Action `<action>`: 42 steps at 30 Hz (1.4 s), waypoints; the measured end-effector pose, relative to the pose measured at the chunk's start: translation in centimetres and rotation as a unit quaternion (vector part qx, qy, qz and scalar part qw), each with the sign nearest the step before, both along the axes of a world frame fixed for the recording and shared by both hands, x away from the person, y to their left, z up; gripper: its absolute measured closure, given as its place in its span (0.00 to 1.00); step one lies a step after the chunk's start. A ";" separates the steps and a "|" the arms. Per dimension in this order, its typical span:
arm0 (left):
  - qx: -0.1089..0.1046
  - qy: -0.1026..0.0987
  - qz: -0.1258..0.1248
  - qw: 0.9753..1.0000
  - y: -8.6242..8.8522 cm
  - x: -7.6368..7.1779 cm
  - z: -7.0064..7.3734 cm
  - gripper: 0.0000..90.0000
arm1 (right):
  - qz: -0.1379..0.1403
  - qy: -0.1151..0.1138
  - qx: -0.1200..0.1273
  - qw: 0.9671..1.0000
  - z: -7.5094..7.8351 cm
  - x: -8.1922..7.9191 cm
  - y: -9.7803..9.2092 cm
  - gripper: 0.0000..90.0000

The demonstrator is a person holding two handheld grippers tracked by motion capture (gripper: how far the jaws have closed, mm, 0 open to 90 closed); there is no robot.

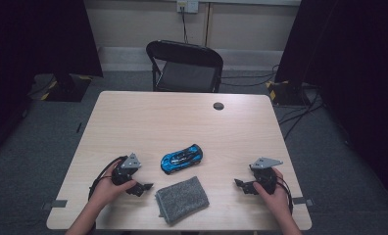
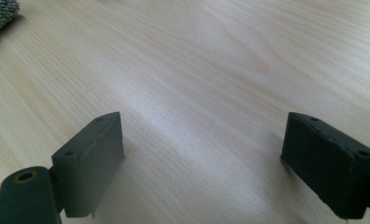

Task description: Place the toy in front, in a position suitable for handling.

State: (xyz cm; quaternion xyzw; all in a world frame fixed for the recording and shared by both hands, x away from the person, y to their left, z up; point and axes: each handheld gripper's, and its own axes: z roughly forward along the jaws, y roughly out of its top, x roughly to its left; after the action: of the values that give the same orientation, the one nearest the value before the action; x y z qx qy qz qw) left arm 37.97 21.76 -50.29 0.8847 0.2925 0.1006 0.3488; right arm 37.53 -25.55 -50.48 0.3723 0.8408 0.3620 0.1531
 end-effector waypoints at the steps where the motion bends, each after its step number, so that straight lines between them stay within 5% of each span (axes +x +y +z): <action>1: 0.003 0.004 0.001 1.000 -0.1 0.0 0.1 0.00 | 0.000 0.000 0.000 1.000 0.0 0.0 0.0 0.14; 5: 0.010 0.009 0.001 1.000 -0.4 0.2 0.3 0.01 | 0.000 0.000 0.000 1.000 0.0 0.0 0.0 0.14; 9: -0.002 0.015 0.011 1.000 -0.6 0.5 0.9 0.22 | 0.000 0.000 0.000 1.000 0.0 0.0 0.0 0.14; 17: -0.030 0.008 -0.013 0.999 -2.5 1.5 2.9 0.18 | -0.001 0.000 0.000 1.000 0.0 0.0 0.0 0.14; 21: -0.059 0.021 -0.010 0.998 -4.2 2.7 3.9 0.17 | -0.001 -0.001 0.000 1.000 0.0 0.0 0.0 0.14; 31: -0.039 0.022 -0.043 0.998 -9.2 5.7 3.9 0.18 | -0.001 -0.001 0.000 1.000 0.0 0.0 0.0 0.14; 42: -0.023 0.017 -0.061 0.998 -11.8 6.9 3.3 0.21 | -0.007 0.000 0.000 1.000 0.0 -0.1 0.0 0.14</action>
State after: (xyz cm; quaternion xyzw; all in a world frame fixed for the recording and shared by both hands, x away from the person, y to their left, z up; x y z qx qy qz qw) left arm 44.91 9.91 -46.98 0.8940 0.2459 0.0575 0.3700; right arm 37.39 -25.53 -50.48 0.3780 0.8383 0.3608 0.1556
